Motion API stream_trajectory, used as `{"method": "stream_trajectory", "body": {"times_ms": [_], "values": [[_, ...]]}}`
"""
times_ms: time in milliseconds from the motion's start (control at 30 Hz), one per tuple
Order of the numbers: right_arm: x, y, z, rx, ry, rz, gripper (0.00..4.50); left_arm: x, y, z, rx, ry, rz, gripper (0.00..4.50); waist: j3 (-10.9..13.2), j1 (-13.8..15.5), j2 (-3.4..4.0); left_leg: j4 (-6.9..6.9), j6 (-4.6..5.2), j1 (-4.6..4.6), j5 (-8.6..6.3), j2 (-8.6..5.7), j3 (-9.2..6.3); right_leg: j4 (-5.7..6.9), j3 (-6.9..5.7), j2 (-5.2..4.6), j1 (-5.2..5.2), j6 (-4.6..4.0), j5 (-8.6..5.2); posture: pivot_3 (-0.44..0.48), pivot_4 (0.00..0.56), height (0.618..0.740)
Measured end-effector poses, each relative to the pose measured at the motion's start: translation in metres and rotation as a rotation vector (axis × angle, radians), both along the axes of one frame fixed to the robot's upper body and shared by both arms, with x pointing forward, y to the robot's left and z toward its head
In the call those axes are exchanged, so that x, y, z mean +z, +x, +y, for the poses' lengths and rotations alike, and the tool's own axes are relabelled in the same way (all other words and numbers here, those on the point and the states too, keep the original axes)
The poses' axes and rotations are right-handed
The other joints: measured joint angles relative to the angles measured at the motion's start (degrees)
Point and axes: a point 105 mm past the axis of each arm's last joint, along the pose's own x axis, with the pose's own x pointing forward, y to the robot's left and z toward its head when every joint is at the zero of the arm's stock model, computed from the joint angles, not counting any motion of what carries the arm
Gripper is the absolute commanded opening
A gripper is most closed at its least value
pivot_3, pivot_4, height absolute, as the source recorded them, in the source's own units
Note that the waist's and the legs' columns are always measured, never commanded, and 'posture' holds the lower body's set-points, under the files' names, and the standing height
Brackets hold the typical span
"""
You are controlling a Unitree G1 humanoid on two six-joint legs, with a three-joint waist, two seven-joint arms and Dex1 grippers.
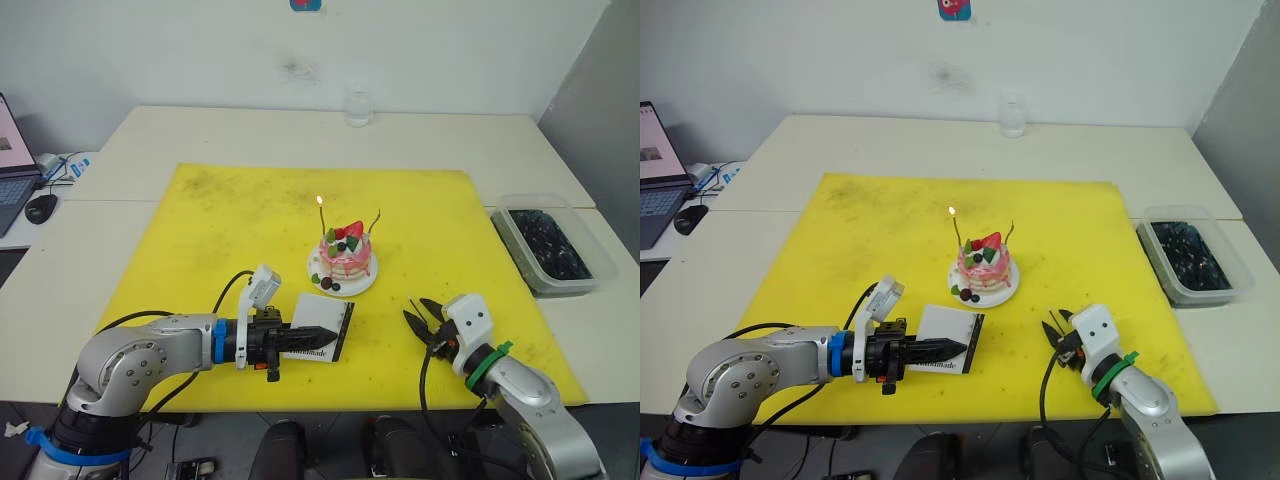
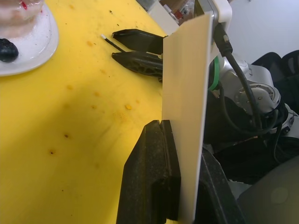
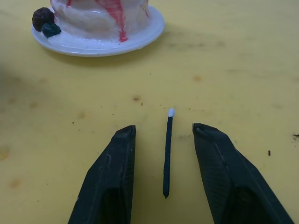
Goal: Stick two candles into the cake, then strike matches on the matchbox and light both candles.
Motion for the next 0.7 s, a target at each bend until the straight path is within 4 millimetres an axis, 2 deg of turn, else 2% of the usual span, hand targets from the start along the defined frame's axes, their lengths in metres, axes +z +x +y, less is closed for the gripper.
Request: {"method": "stream_trajectory", "body": {"times_ms": [700], "values": [[-0.0035, 0.0010, 0.0020, -0.069, 0.048, -0.010, 2.03, -0.0005, -0.0015, -0.0020, -0.005, -0.006, 0.000, 0.00, -0.04, 0.01, -0.06, 0.00, 0.00, 0.03, 0.00, 0.01, -0.01, 0.01, 0.00, -0.01, 0.02, 0.01, 0.01, 0.000, 0.150, 0.740]]}}
